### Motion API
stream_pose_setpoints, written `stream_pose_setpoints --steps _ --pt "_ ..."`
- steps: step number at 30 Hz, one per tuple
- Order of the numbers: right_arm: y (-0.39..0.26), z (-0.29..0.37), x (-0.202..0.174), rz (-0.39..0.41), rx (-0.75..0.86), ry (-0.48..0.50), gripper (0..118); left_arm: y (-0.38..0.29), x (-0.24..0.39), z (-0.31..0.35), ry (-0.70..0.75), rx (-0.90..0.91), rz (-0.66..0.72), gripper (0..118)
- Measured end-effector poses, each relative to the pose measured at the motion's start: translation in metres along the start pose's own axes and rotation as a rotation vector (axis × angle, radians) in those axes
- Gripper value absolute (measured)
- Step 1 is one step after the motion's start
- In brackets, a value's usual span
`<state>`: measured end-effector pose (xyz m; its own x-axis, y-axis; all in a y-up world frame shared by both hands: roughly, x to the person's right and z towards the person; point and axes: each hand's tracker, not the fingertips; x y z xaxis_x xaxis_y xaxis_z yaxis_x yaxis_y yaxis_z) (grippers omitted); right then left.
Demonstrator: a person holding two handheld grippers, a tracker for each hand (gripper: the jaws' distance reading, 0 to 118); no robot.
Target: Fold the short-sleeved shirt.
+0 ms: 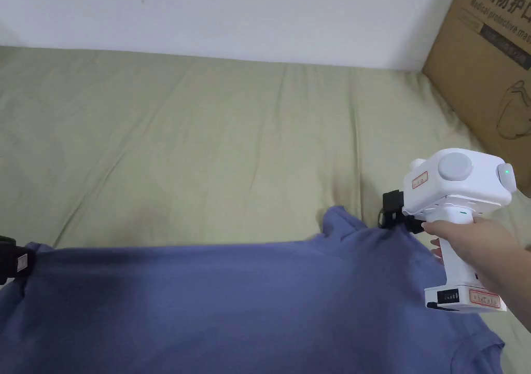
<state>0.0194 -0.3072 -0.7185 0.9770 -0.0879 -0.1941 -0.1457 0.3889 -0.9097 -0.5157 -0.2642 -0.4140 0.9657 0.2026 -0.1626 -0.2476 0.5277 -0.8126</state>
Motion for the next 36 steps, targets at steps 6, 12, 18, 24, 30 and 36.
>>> stream_pose_setpoints --steps 6,12,18,24,30,36 --pt "-0.025 0.061 0.012 0.008 0.18 0.052 8 -0.017 -0.009 0.015 -0.068 0.028 0.154 3" --pt "-0.083 0.16 0.04 0.0 0.258 0.119 8 -0.031 0.003 0.067 -0.058 0.069 0.09 3" --pt "-0.179 0.222 0.073 -0.049 0.259 0.188 8 -0.066 0.01 0.118 -0.088 0.096 0.089 3" --pt "-0.278 0.224 0.095 -0.093 0.145 0.183 8 -0.128 0.019 0.143 -0.102 0.004 0.003 3" --pt "-0.334 0.196 0.102 -0.132 0.078 0.164 8 -0.185 0.019 0.137 -0.085 -0.105 0.032 3" --pt "-0.34 0.195 0.093 -0.15 0.104 0.121 63 -0.207 0.023 0.129 -0.013 -0.111 -0.01 48"
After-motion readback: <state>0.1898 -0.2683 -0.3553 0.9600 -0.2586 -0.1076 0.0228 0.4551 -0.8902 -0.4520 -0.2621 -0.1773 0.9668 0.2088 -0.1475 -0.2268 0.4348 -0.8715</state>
